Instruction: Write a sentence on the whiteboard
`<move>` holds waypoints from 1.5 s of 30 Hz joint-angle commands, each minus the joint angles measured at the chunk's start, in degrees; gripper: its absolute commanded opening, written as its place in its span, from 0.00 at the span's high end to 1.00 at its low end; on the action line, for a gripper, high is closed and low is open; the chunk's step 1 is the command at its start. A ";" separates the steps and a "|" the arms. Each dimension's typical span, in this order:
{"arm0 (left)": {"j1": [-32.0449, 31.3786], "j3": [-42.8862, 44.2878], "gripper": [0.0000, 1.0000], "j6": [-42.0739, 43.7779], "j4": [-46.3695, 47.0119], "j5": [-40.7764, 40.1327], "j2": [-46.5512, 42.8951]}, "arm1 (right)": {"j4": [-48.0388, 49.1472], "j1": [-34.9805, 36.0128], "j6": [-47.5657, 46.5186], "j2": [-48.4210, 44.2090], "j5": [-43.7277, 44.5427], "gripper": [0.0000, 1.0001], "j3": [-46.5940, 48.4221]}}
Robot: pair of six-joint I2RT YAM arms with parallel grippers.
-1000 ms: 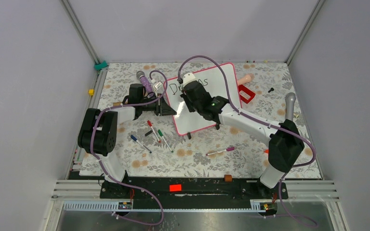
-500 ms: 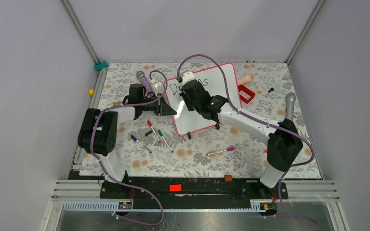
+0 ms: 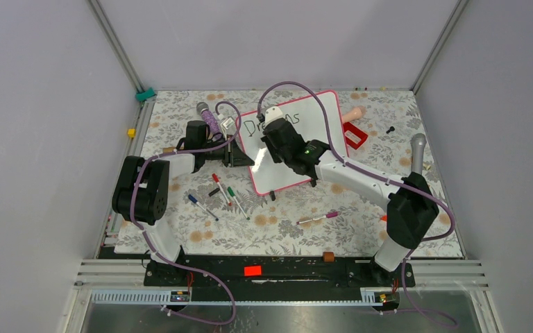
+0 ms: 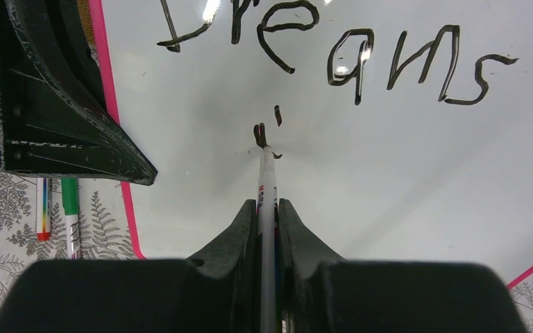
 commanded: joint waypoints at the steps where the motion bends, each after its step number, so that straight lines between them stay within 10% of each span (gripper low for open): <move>1: -0.88 0.07 1.00 2.94 -2.80 -10.27 2.92 | -0.84 -0.36 0.09 -1.52 3.84 1.00 -0.35; 45: -0.89 0.11 1.00 3.03 -2.90 -10.36 2.94 | -2.64 -3.02 3.28 -1.36 0.12 1.00 -1.74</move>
